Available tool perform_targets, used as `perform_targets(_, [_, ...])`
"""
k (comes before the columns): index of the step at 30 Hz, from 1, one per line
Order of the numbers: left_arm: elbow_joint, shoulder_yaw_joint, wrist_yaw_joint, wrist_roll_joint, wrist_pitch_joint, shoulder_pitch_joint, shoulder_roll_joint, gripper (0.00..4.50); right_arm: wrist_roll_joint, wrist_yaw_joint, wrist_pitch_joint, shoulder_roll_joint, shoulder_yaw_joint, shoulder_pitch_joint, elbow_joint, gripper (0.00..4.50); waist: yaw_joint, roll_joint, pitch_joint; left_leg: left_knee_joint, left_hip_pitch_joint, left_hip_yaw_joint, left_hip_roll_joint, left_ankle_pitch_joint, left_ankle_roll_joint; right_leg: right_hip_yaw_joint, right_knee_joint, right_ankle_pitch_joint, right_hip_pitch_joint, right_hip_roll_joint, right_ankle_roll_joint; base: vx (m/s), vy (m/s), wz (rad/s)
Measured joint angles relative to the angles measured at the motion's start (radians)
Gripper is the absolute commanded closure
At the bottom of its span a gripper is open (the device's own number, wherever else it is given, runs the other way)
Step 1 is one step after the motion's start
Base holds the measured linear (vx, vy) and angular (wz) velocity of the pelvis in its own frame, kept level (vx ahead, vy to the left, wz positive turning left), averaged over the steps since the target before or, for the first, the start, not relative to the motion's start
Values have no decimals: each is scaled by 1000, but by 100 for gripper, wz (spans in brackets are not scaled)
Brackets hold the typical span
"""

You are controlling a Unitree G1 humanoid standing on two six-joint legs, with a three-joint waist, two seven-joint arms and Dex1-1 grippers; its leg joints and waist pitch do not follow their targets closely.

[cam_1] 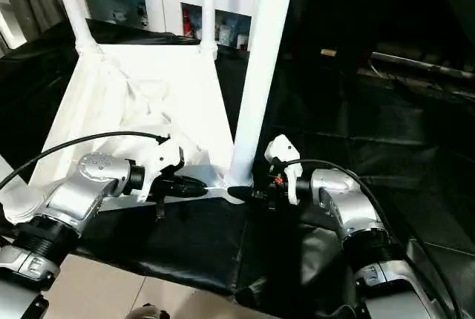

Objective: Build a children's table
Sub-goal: Rotate leg to tighten

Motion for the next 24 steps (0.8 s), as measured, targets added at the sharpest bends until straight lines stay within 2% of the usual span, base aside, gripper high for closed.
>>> perform_targets(6, [-5, 0, -1, 0, 6, 2, 2, 450, -1, 0, -2, 0, 0, 0, 0, 172, 0, 0, 0, 0, 0, 0, 0, 0, 0, 0, 0, 0, 0, 0, 0, 0, 0, 0])
perform_targets(16, [-8, -1, 5, 1, 6, 5, 7, 450, -9, -17, -13, 12, -1, 3, 3, 181, -2, -1, 0, 0, 0, 0, 0, 0, 0, 0, 0, 0, 0, 0, 0, 0, 0, 0])
perform_targets(19, [48, 3, 103, 34, -8, -24, -30, 450, -11, -150, -31, 74, -47, -5, 71, 181, -7, -5, -2, 2, 3, 0, 0, 1, -1, 0, 2, 0, 2, 0, 0, 0, 0, 0])
perform_targets(23, [139, 12, 258, 66, 8, -78, -105, 450, -24, -381, -32, 155, -90, -45, 147, 182, -32, -5, -3, 6, 4, -1, 0, 1, -1, 0, 2, 0, 3, 0, 1, 0, 0, 0])
perform_targets(24, [165, 14, 293, 70, 13, -93, -123, 450, -30, -435, -33, 175, -100, -55, 165, 182, -33, -6, -3, 7, 5, -2, 0, 1, -1, 0, 2, 0, 4, 0, 1, 0, 0, 0])
